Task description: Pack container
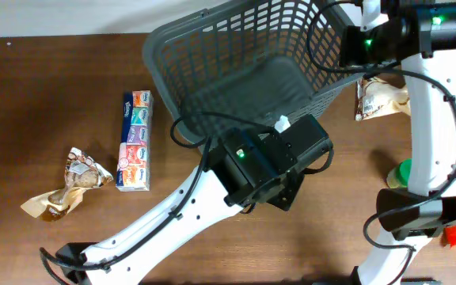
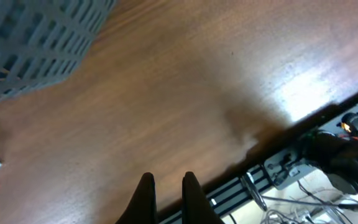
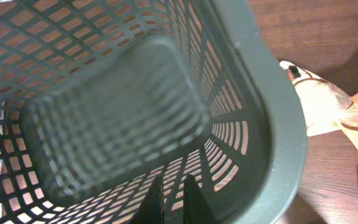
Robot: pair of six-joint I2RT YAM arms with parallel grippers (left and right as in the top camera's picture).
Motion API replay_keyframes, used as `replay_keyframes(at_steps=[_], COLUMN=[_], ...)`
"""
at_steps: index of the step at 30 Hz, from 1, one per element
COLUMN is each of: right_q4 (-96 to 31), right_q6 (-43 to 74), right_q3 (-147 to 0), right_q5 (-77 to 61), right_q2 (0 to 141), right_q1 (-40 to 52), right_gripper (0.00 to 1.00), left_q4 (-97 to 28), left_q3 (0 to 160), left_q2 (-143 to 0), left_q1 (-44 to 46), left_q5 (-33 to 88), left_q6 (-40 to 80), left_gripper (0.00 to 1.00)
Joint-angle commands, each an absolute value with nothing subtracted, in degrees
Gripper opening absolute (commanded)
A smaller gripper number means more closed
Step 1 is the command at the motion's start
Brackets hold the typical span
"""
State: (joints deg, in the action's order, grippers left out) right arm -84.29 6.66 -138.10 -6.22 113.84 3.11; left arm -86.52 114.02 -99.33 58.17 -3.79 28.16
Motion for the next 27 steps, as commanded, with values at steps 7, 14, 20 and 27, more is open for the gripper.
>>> replay_keyframes(at_steps=[7, 14, 20, 27], right_q4=[-84.7, -84.6, -85.0, -85.1], right_q6=[5.8, 5.8, 5.8, 5.8], right_q3=[-138.1, -138.1, -137.8, -137.8], right_q5=[-3.8, -3.7, -3.8, -3.8], right_q2=[114.2, 114.9, 116.5, 118.5], right_q1=[3.7, 3.7, 3.7, 3.7], right_gripper=[0.04, 0.04, 0.04, 0.04], left_q4=[-85.9, -85.5, -85.3, -85.2], left_q3=[114.5, 114.5, 114.4, 114.4], left_q2=[-99.5, -99.6, -100.4, -101.6], left_q1=[53.4, 52.2, 52.2, 52.2], left_q5=[-9.2, -8.2, -8.2, -8.2], left_q6=[28.9, 28.9, 28.9, 28.9], left_gripper=[0.02, 0.02, 0.02, 0.02])
